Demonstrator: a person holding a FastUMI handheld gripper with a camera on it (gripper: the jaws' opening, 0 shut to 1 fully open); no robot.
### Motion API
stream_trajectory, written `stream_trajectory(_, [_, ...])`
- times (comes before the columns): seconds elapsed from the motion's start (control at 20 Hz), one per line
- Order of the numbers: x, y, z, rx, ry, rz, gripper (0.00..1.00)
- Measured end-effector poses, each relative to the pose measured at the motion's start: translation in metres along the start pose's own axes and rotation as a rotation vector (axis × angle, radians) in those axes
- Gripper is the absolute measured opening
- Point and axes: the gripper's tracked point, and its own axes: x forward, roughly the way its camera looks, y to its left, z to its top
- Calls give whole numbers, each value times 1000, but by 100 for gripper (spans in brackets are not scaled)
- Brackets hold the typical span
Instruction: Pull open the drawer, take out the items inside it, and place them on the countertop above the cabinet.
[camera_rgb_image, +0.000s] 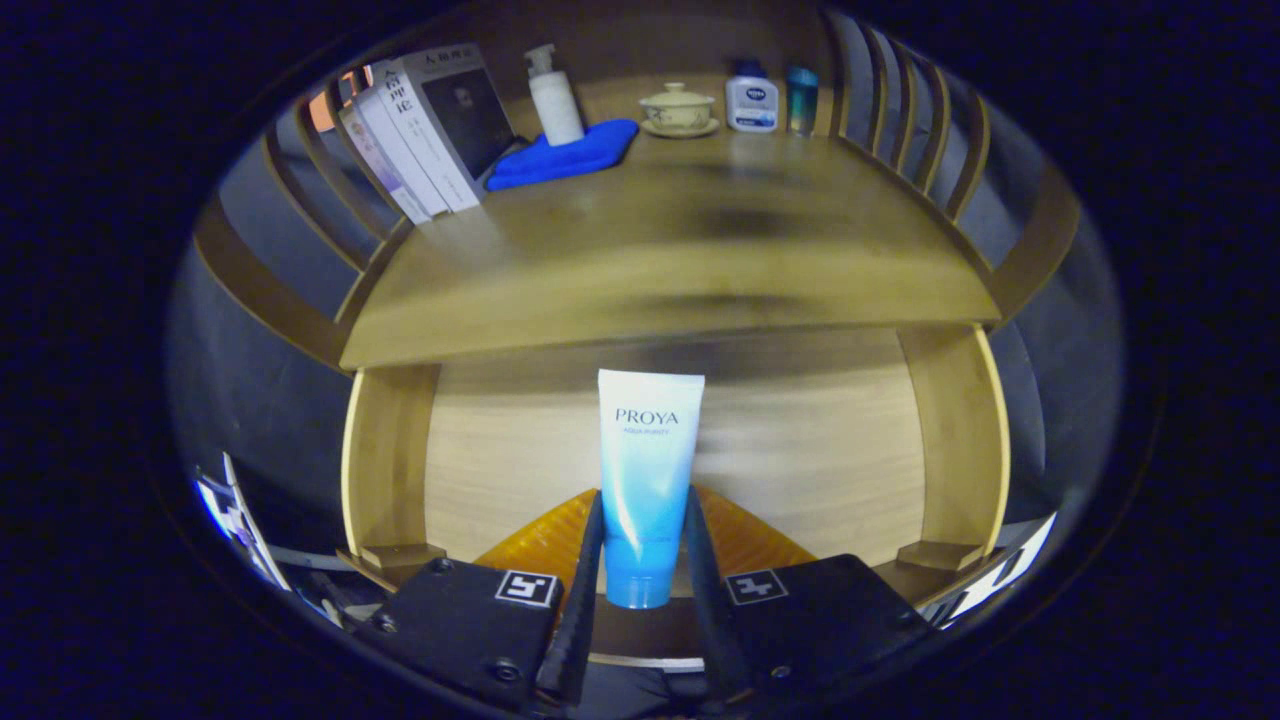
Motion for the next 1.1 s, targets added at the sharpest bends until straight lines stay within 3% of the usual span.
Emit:
stream_trajectory(0.3, [-9, 2, 53, 5, -25, -5, 48])
stream_trajectory(0.8, [13, 0, 143, 28, -81, -20, 48])
stream_trajectory(1.1, [37, -1, 149, 12, -51, -21, 48])
